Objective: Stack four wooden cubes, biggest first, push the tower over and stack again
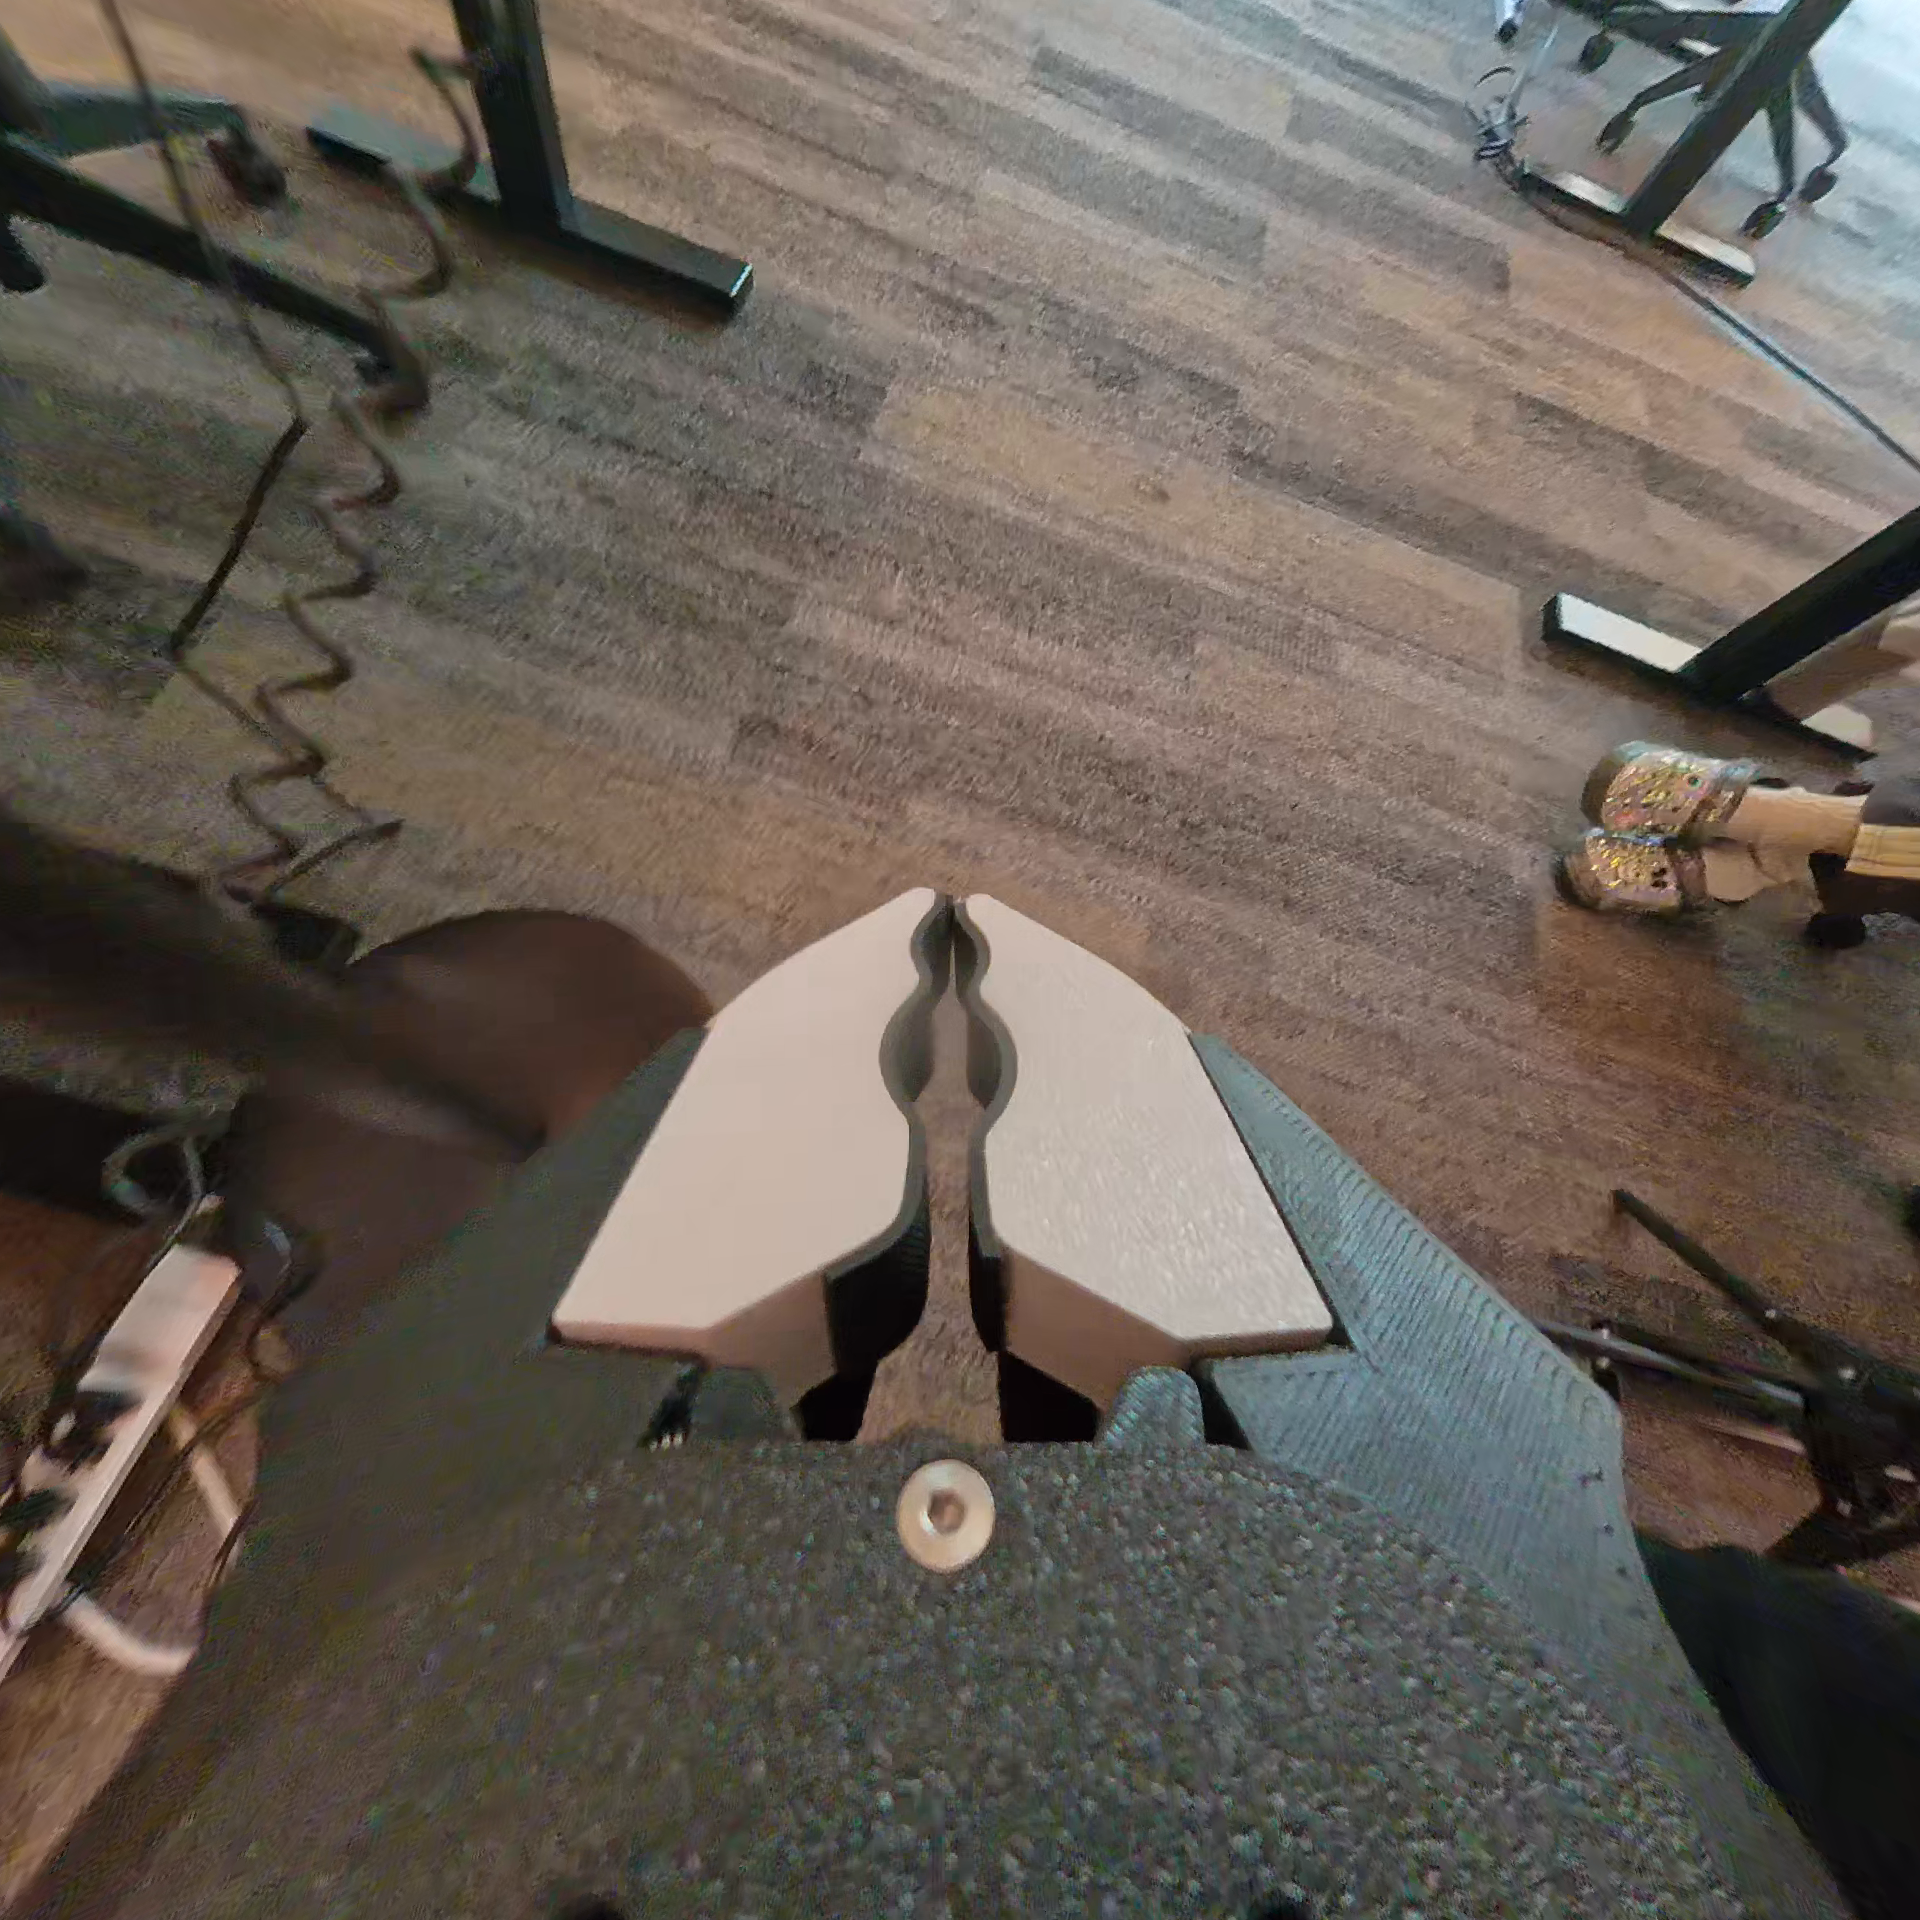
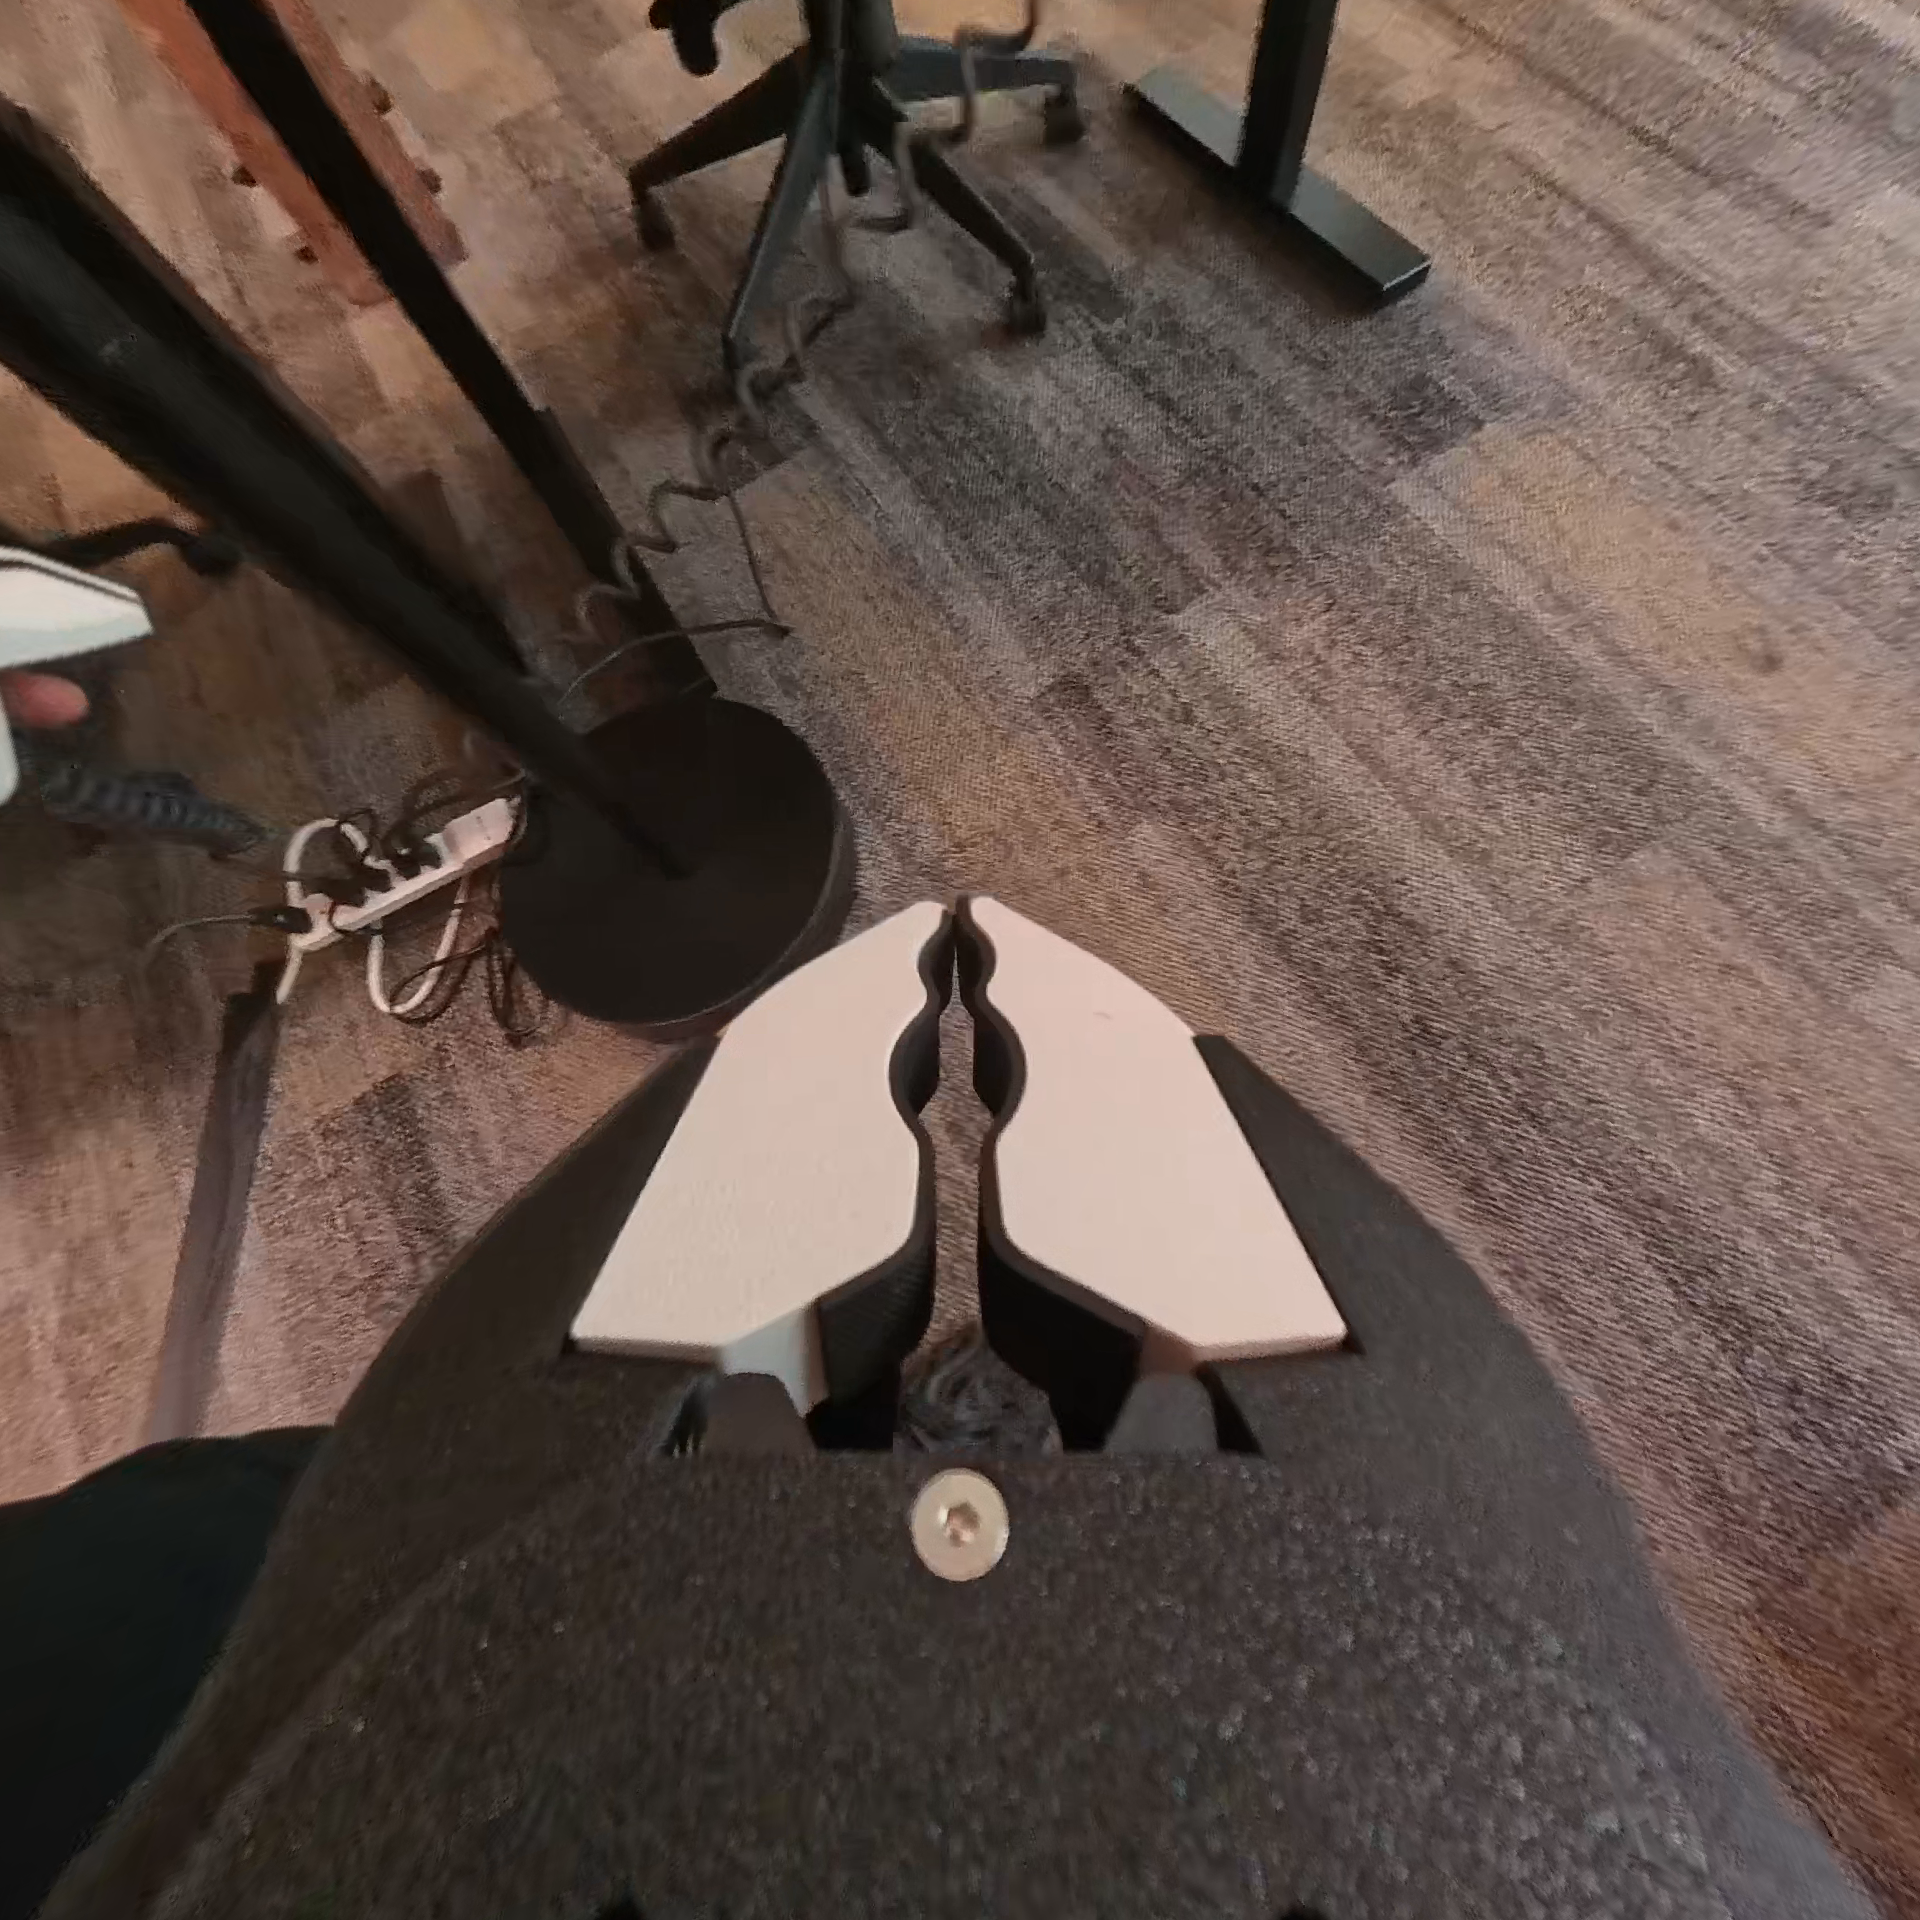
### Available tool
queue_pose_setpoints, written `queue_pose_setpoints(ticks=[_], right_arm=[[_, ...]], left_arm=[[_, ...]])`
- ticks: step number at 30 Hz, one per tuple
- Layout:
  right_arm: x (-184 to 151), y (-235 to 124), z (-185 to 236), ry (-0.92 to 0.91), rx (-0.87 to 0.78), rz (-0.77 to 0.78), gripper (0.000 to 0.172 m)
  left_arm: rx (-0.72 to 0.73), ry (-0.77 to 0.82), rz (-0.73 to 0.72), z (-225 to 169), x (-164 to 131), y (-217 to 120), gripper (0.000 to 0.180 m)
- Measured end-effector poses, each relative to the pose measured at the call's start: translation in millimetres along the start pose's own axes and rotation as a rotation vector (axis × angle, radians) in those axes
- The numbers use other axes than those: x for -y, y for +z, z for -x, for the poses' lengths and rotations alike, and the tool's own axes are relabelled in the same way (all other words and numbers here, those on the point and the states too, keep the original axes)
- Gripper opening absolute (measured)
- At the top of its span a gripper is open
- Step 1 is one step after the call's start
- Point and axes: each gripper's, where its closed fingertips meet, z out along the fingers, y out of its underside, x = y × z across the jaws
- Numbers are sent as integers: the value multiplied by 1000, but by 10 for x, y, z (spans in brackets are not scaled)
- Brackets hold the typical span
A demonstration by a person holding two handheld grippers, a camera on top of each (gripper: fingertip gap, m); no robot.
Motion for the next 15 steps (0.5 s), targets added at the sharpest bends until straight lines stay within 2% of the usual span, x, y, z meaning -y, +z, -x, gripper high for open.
queue_pose_setpoints(ticks=[3, 7, 10, 15], right_arm=[[-133, -186, -537, 52, -62, 13, 0], [-528, -382, -1081, 149, -153, 46, 0], [-715, -494, -1339, 243, -213, 32, 0], [-912, -588, -1556, 337, -251, 27, 0]], left_arm=[[-57, 21, -23, -426, 274, 445, 0], [-168, 41, -17, -1043, 461, 949, 0], [-252, 100, 26, -1443, 524, 1235, 0], [-345, 180, 34, -1906, 812, 1646, 0]])
